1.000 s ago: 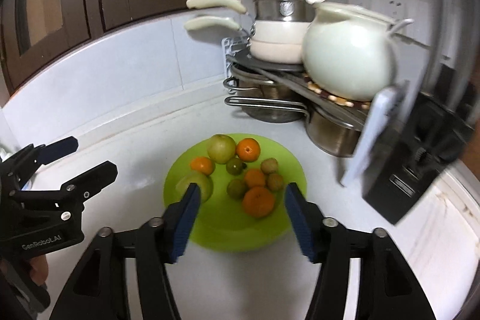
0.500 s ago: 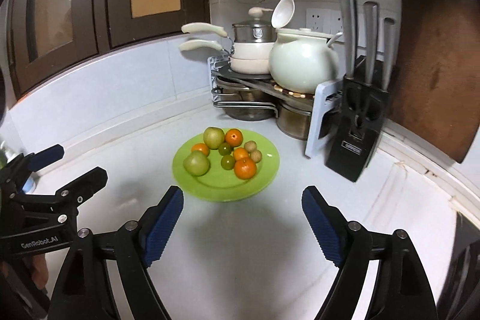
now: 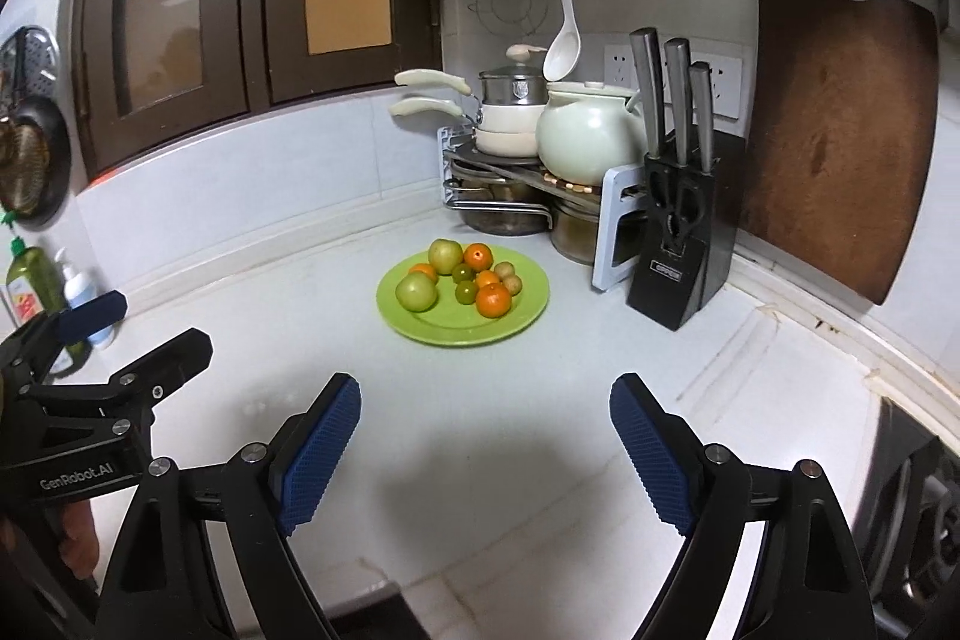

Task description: Organize fruits

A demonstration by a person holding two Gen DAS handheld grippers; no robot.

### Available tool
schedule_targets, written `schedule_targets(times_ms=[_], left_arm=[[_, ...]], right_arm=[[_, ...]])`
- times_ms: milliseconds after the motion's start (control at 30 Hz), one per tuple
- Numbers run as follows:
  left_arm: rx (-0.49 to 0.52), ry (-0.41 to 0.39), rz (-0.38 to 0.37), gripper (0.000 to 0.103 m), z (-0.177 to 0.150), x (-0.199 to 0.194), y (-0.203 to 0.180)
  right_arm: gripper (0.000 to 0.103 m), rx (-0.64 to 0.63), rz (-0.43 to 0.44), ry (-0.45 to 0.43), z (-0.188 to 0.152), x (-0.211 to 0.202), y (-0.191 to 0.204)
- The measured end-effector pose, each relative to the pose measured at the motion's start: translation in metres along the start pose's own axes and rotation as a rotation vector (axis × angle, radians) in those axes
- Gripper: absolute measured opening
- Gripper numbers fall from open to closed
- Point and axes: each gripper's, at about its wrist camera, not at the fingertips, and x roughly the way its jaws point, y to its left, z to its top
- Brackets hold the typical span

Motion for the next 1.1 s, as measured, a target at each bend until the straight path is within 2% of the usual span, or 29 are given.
schedule_targets(times_ms=[467, 1100], left_arm=[[0.012, -0.046, 0.026, 0.103, -0.019, -0.052, -0.020], [0.007, -0.058, 0.029, 0.103, -0.028, -0.074, -0.026]], right_arm=[[0.086, -0.003, 0.044, -0.019, -0.025, -0.045, -0.006], [0.086, 0.001, 0.059, -0.020, -0.038, -0.064, -0.012]])
